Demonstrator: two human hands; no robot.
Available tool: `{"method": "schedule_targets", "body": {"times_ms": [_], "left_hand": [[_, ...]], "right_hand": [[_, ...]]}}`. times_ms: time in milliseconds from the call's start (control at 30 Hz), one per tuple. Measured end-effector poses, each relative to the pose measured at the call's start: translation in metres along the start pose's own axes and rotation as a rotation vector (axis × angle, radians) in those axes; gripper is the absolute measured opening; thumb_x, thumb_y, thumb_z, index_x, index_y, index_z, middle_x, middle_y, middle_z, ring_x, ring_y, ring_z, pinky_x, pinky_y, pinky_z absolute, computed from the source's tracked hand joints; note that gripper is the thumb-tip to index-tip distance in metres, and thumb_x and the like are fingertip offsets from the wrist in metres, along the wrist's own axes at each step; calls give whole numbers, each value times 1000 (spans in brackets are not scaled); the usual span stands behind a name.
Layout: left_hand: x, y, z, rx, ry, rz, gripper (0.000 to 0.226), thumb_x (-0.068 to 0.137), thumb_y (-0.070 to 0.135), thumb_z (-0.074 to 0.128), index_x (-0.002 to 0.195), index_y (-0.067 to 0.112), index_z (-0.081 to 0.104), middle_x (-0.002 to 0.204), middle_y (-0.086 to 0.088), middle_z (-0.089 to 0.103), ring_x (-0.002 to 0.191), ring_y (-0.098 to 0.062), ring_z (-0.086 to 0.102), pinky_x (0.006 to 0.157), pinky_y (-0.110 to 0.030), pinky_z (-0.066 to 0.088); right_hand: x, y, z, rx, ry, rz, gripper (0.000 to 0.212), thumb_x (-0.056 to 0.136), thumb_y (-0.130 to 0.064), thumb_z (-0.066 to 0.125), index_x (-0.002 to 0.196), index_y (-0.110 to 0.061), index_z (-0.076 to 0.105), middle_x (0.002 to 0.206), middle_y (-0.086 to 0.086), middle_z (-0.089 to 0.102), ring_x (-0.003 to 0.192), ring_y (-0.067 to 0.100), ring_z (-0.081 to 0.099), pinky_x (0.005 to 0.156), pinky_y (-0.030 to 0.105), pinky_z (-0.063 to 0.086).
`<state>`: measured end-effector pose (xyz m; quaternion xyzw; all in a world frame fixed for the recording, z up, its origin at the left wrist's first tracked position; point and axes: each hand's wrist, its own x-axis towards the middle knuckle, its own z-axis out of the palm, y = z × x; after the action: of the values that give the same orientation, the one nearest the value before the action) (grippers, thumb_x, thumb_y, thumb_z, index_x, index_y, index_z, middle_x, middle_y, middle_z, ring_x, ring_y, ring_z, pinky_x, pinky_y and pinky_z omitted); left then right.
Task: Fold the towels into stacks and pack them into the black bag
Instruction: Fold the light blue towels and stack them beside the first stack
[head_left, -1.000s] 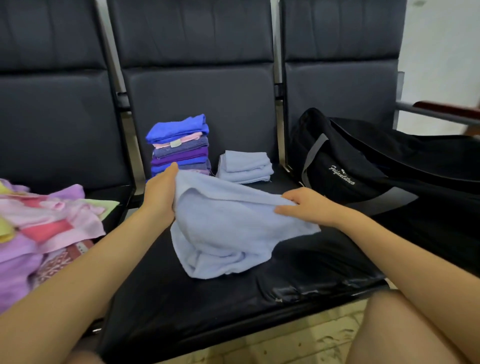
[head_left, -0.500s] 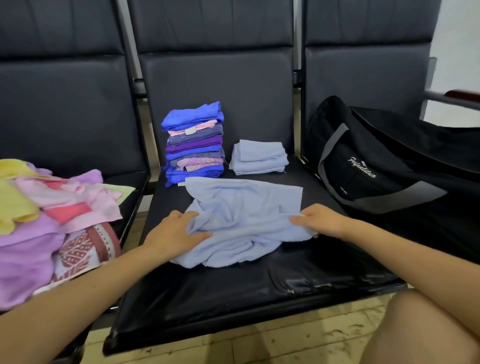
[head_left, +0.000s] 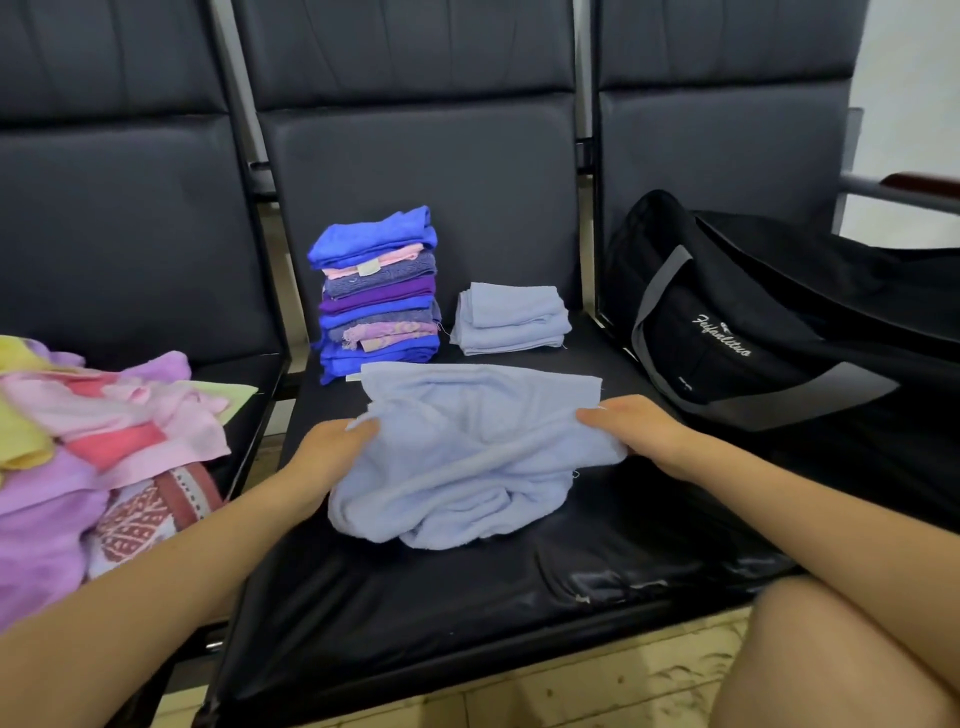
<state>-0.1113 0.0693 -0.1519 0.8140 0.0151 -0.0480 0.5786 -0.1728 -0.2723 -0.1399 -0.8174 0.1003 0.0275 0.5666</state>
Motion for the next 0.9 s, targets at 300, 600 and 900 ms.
{"method": "schedule_targets", "body": {"times_ms": [300,600,900], "left_hand": [[26,9,-8,-459,-39,-94,35,80,29,75,111,14,70,108,-6,72,100,-21,67,90,-35,50],[73,24,-7,-242,259,59,10,86,18,63,88,10,69,91,-7,65,84,-21,59,76,-31,46],[125,17,7,408,316,264,36,89,21,58,57,16,43,65,-5,46,72,-27,46,63,-32,31]], "right_hand": [[9,4,-5,-151,-75,-60,26,87,-19,68,71,-10,50,69,7,38,65,16,35,51,23,25],[58,-11,-3,-290,298,-237,39,90,-22,59,63,-13,32,64,5,30,61,17,30,56,32,23],[89,8,-10,-940,384,-268,18,92,-31,54,100,-15,55,101,1,53,89,21,54,64,30,38]]}}
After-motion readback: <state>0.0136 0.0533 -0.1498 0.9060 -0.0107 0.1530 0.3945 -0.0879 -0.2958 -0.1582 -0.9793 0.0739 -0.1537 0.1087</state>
